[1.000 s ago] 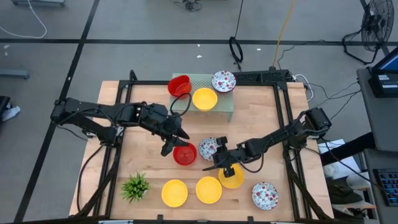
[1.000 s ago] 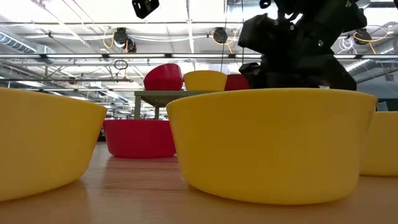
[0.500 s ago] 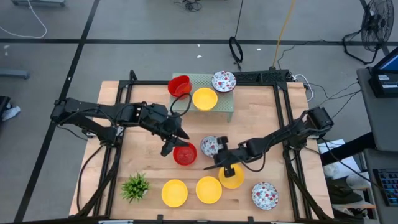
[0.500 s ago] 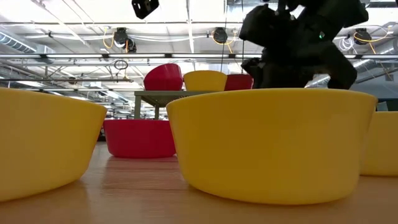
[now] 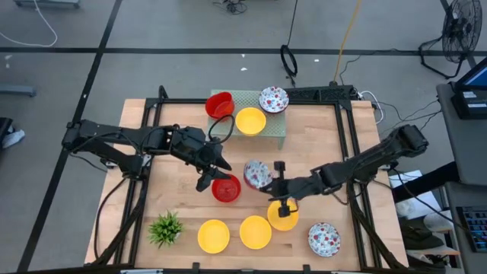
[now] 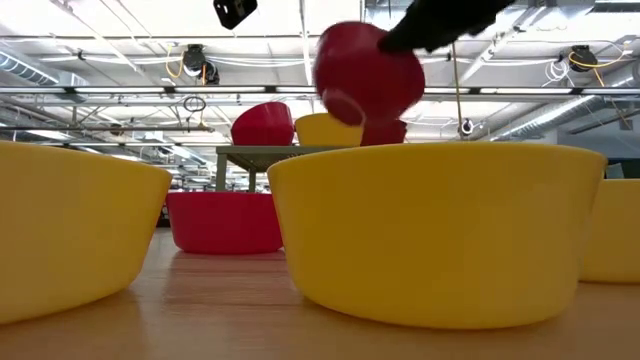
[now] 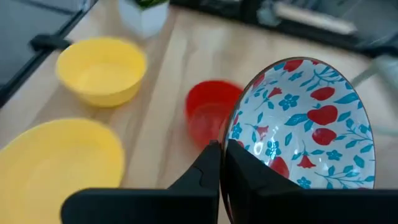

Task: Pick & Place Mini bowls
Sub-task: Stack the red patterned bowl on top of the red patterned bowls on the shelf

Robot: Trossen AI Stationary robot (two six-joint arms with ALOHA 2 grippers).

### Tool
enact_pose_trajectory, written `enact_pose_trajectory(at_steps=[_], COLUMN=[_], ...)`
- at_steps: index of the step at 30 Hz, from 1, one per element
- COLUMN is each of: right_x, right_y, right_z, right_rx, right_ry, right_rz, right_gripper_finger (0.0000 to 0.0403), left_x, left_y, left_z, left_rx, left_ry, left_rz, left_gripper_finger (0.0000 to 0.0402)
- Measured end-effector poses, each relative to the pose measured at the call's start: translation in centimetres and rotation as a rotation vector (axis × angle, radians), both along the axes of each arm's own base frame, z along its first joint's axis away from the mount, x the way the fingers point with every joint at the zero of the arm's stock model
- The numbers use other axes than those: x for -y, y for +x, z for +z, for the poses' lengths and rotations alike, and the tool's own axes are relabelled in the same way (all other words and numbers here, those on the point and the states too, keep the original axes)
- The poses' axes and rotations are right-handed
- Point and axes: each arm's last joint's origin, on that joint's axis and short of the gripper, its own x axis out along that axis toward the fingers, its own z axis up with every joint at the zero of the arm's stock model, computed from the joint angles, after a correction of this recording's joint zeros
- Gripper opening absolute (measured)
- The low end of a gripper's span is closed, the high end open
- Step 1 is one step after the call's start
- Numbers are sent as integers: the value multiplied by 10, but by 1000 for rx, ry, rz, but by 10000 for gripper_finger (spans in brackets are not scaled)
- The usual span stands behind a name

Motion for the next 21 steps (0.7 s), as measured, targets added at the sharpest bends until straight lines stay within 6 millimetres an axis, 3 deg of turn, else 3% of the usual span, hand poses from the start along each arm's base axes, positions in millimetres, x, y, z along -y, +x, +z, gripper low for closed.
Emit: enact_pose_trajectory(at_steps=[5, 11, 21], right_x=[8, 31, 100], right_y=[-17, -32, -39], right_z=[30, 60, 81], right_rx=[114, 217, 265], right_ry=[-60, -113, -288], right_rz=[-56, -132, -421], right_gripper_finger=[1, 1, 0], left_x=[0, 0, 0], left_y=[0, 0, 0], left_z=[0, 0, 1], left_rx=[-2, -5, -3], left_ry=[-18, -33, -33], left_rz=[9, 17, 18], left_gripper_finger=[154, 154, 154])
